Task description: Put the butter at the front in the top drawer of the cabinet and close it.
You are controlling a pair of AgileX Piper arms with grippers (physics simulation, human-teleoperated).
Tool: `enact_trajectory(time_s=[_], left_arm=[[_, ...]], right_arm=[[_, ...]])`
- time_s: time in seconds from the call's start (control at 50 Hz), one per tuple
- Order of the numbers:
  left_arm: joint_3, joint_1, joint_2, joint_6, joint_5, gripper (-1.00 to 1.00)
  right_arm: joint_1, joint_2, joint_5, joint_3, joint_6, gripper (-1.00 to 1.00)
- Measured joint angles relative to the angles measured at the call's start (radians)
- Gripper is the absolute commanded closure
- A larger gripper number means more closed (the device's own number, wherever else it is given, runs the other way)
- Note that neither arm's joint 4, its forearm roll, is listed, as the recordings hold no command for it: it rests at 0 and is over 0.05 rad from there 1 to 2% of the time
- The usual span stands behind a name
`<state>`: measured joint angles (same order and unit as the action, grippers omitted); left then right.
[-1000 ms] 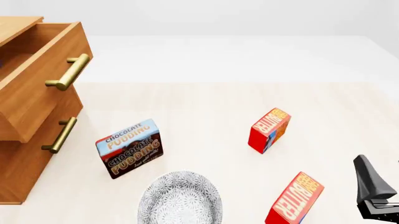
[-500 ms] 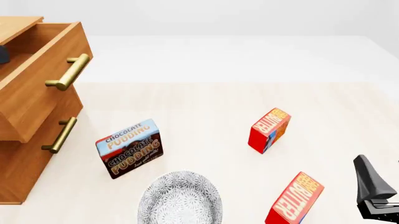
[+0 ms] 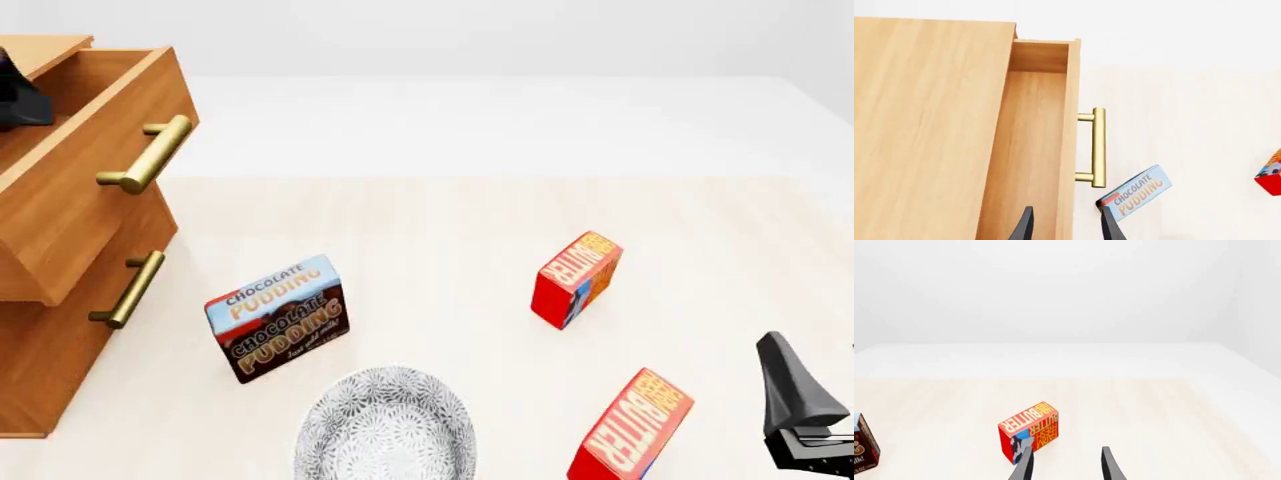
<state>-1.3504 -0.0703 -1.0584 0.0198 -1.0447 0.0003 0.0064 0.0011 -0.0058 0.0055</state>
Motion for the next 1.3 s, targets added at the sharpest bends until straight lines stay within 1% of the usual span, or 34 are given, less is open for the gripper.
enact_trajectory(time_s=[0.12, 0.24, 0.98, 1.1, 1.3], left_arm=[[-0.011, -0.001, -0.028, 0.003, 0.001, -1.00], [-0.003, -0.001, -0.049, -0.002, 0.015, -1.00], [0.120, 0.013, -0.089, -0.056, 0.107, -1.00], [0.129, 0.037, -0.094, -0.073, 0.113, -1.00], [0.135, 0.054, -0.101, -0.078, 0.117, -1.00]], right_arm=[[0.000, 0.000, 0.000, 0.000, 0.000, -1.00], [0.000, 0.000, 0.000, 0.000, 0.000, -1.00], [0.000, 0.000, 0.000, 0.000, 0.000, -1.00], [0.000, 0.000, 0.000, 0.000, 0.000, -1.00], [0.000, 0.000, 0.000, 0.000, 0.000, -1.00]])
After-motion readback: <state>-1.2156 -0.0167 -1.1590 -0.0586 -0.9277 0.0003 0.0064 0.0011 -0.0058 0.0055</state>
